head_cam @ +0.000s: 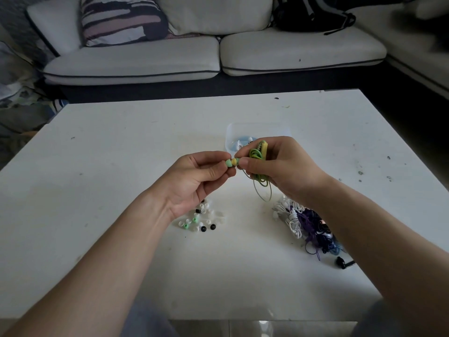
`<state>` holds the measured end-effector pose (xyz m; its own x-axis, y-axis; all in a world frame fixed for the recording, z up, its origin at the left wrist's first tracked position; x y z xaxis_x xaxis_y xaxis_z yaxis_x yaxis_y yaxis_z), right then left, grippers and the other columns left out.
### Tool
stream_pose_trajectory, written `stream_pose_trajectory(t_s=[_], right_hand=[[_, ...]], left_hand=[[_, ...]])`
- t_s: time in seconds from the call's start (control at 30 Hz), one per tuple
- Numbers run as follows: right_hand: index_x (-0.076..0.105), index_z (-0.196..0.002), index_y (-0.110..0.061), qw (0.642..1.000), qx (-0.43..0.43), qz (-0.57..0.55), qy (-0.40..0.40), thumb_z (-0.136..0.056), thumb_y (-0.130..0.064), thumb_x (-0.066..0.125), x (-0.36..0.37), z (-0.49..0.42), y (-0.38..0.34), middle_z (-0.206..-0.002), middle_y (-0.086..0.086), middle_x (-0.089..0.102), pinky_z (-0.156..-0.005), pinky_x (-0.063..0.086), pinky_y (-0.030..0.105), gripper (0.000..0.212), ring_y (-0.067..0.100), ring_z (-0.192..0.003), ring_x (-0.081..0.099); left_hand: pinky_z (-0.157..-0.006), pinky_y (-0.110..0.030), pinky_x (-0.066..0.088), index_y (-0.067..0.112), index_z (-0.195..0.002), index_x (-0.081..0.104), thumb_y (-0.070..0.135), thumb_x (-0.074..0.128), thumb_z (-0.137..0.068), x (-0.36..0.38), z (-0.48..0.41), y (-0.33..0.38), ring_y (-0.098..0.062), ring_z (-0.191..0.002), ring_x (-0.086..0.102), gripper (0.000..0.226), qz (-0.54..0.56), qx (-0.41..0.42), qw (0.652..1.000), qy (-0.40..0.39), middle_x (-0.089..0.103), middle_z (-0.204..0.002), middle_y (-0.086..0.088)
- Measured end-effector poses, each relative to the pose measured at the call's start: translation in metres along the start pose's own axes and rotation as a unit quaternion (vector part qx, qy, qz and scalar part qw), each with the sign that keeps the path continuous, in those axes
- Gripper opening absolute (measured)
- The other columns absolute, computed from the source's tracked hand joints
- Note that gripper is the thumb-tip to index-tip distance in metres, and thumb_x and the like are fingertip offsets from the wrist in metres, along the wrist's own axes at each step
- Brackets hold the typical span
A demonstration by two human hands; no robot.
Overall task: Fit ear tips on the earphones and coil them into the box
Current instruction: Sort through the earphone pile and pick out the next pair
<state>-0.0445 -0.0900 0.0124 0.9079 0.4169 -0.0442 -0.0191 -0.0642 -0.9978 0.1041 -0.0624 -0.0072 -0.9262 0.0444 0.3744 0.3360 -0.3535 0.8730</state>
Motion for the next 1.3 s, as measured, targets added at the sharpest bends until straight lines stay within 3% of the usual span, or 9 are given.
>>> stream_pose_trajectory(t_s=[0.3, 0.53, 0.87, 1.0, 1.3], right_hand=[[0.076, -0.089, -0.007, 0.999, -0.003, 0.053, 0.006, -0.087, -0.006, 0.074, -0.0019, 0.0004, -0.0021, -0.073, 0.01, 0.064, -0.07, 0.047, 0.037, 0.003, 0.018, -0.069, 0.056], [0.076, -0.086, -0.01, 0.997, -0.006, 0.08, 0.009, -0.086, -0.006, 0.075, -0.0039, 0.0013, -0.0031, -0.07, 0.007, 0.064, -0.068, 0.046, 0.037, 0.004, 0.017, -0.067, 0.055], [0.077, -0.085, -0.012, 0.993, -0.004, 0.12, 0.019, -0.086, -0.009, 0.076, -0.0054, 0.0036, -0.0056, -0.075, 0.021, 0.065, -0.065, 0.045, 0.038, 0.003, 0.02, -0.066, 0.053], [0.077, -0.086, -0.012, 0.992, -0.003, 0.128, 0.018, -0.086, -0.01, 0.076, -0.0049, 0.0037, -0.0047, -0.07, 0.011, 0.065, -0.063, 0.045, 0.033, 0.002, 0.018, -0.064, 0.054], [0.076, -0.089, -0.005, 0.999, 0.014, 0.052, -0.006, -0.087, -0.002, 0.073, -0.0039, -0.0002, 0.0042, -0.076, 0.015, 0.063, -0.07, 0.046, 0.035, 0.005, 0.02, -0.07, 0.054]], left_hand=[[-0.062, -0.018, 0.057, 0.006, -0.087, 0.07, -0.006, 0.061, -0.08, -0.0012, -0.0009, -0.0023, -0.014, -0.071, 0.073, 0.016, -0.009, -0.003, 1.0, 0.019, 0.074, -0.078, -0.007], [-0.063, -0.018, 0.058, 0.007, -0.082, 0.073, -0.009, 0.06, -0.085, -0.0013, -0.0001, -0.0032, -0.015, -0.071, 0.073, 0.021, -0.016, -0.004, 0.999, 0.028, 0.074, -0.078, -0.008], [-0.065, -0.018, 0.058, 0.005, -0.089, 0.07, -0.009, 0.06, -0.086, -0.0013, -0.0016, -0.0059, -0.015, -0.072, 0.074, 0.018, -0.026, -0.004, 0.999, 0.032, 0.075, -0.079, -0.008], [-0.065, -0.018, 0.058, 0.005, -0.088, 0.071, -0.008, 0.062, -0.084, -0.0022, -0.0023, -0.0066, -0.016, -0.073, 0.074, 0.016, -0.03, -0.005, 0.999, 0.033, 0.075, -0.079, -0.008], [-0.063, -0.018, 0.057, 0.005, -0.089, 0.071, -0.003, 0.065, -0.077, -0.0006, -0.0029, -0.007, -0.015, -0.074, 0.074, 0.016, -0.022, -0.009, 0.999, 0.023, 0.075, -0.08, -0.008]])
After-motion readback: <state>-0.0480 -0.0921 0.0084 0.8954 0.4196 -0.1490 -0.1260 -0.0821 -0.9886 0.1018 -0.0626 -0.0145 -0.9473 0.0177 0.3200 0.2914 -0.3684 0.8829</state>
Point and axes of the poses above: each hand's wrist, its own z-axis away from the middle knuckle, its own x-axis out of the palm, y = z × x, the point moved 8 cm from there along -z, towards the middle knuckle
